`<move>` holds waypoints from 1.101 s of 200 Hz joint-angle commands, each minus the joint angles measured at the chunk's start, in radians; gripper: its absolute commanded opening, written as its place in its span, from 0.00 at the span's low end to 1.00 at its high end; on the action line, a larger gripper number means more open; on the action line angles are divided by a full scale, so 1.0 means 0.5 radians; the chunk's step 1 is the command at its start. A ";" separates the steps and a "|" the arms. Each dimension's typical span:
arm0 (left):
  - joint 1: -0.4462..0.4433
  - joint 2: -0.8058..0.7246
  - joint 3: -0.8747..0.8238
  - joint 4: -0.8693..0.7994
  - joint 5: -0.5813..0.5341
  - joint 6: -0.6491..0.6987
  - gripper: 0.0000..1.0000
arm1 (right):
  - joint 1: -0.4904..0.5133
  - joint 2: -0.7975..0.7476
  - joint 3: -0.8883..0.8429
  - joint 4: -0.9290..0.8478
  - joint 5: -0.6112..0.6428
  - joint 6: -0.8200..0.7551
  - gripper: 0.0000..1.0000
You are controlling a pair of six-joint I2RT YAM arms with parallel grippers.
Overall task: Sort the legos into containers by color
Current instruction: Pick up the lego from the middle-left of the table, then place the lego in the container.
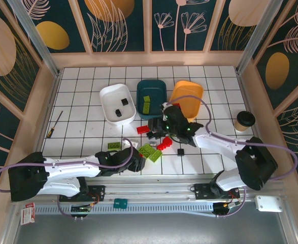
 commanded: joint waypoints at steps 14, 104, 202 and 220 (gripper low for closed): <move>-0.009 0.115 -0.019 0.072 -0.086 0.029 0.63 | 0.000 -0.233 -0.146 0.020 0.138 0.131 0.66; -0.013 0.167 0.069 0.111 0.007 0.043 0.31 | -0.003 -0.484 -0.259 -0.153 0.353 0.214 0.66; 0.353 0.699 1.106 0.431 0.200 0.570 0.26 | -0.004 -1.042 -0.497 -0.329 0.800 0.519 0.66; 0.432 0.959 1.432 0.421 0.297 0.612 0.26 | -0.006 -1.138 -0.519 -0.368 0.822 0.533 0.66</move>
